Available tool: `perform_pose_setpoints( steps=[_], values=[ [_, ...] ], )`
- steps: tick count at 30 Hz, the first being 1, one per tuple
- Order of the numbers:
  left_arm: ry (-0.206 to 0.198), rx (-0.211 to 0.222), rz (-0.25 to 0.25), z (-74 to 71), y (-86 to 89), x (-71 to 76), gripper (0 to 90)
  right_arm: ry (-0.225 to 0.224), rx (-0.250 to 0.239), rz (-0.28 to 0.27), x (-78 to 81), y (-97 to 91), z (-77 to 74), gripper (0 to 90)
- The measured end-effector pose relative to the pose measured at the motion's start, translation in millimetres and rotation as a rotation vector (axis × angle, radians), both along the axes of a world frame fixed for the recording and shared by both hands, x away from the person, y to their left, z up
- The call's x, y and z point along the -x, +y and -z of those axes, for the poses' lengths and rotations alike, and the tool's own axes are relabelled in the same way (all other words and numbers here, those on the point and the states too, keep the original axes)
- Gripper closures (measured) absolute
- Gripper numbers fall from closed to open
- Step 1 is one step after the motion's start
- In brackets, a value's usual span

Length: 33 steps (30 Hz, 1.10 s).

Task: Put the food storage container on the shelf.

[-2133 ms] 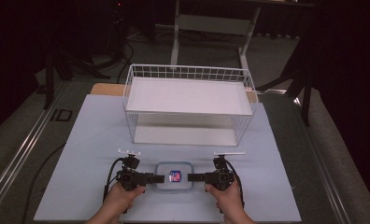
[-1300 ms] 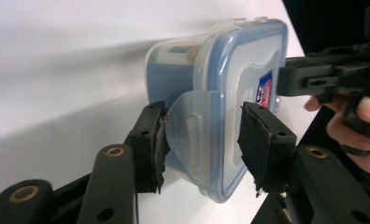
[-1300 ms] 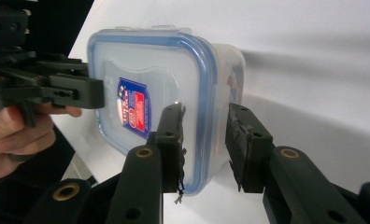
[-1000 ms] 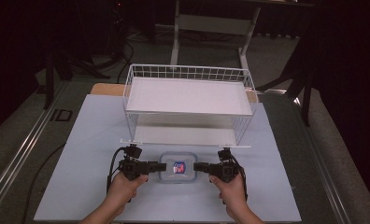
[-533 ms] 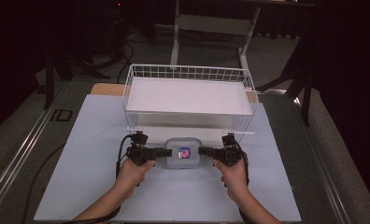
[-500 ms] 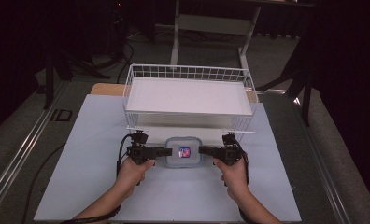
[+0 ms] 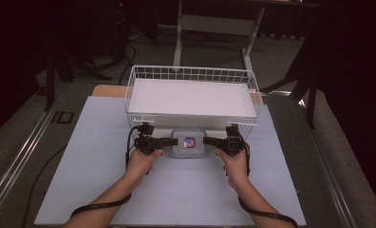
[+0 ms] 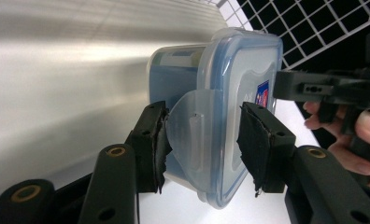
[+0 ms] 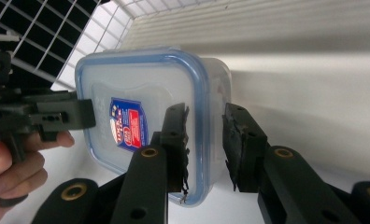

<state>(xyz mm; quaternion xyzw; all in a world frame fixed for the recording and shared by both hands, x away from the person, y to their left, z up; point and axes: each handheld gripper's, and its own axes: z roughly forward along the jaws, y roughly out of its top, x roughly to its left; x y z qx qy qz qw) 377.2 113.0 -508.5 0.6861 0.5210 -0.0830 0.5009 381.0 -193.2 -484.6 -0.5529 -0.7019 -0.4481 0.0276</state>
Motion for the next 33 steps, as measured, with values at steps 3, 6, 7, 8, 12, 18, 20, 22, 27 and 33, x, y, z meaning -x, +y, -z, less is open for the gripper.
perform_pose_setpoints(
  steps=[3, 6, 7, 8, 12, 18, 20, 22, 27, 33],
  values=[
    [-0.004, 0.009, -0.004, 6.6, 0.7, -5.5, 53.8, -0.026, 0.010, 0.007, -6.5, 0.9, 3.2, 70.6],
    [0.014, 0.032, -0.022, 12.7, -0.1, -8.9, 52.9, -0.031, 0.009, 0.031, -9.1, 3.0, 4.0, 70.7],
    [0.016, 0.040, -0.030, 14.0, -0.5, -10.0, 52.1, -0.030, 0.016, 0.038, -8.9, 4.4, 3.2, 71.2],
    [0.011, 0.046, -0.028, 15.4, 0.1, -11.4, 51.5, -0.034, 0.014, 0.042, -9.0, 5.0, 3.6, 71.4],
    [-0.020, 0.041, -0.029, 16.4, -0.5, -14.2, 50.3, -0.076, 0.005, 0.053, -8.4, 4.2, 7.4, 71.4],
    [-0.095, -0.013, -0.028, 16.5, -7.0, -17.7, 44.1, -0.120, 0.022, 0.065, -8.4, 4.6, 11.2, 70.6],
    [-0.105, -0.030, -0.032, 16.8, -9.4, -17.5, 38.8, -0.127, 0.031, 0.068, -8.5, 5.5, 12.4, 69.5],
    [-0.133, -0.056, -0.042, 18.0, -15.5, -17.8, 34.5, -0.138, 0.033, 0.072, -8.9, 6.1, 14.1, 69.0],
    [-0.204, -0.104, -0.068, 18.6, -21.3, -16.2, 27.9, -0.149, 0.054, 0.085, -9.2, 9.9, 15.2, 66.6],
    [-0.299, -0.150, -0.078, 15.1, -27.7, -6.6, 24.5, -0.169, 0.057, 0.079, -5.9, 11.7, 14.1, 59.8]
  ],
)
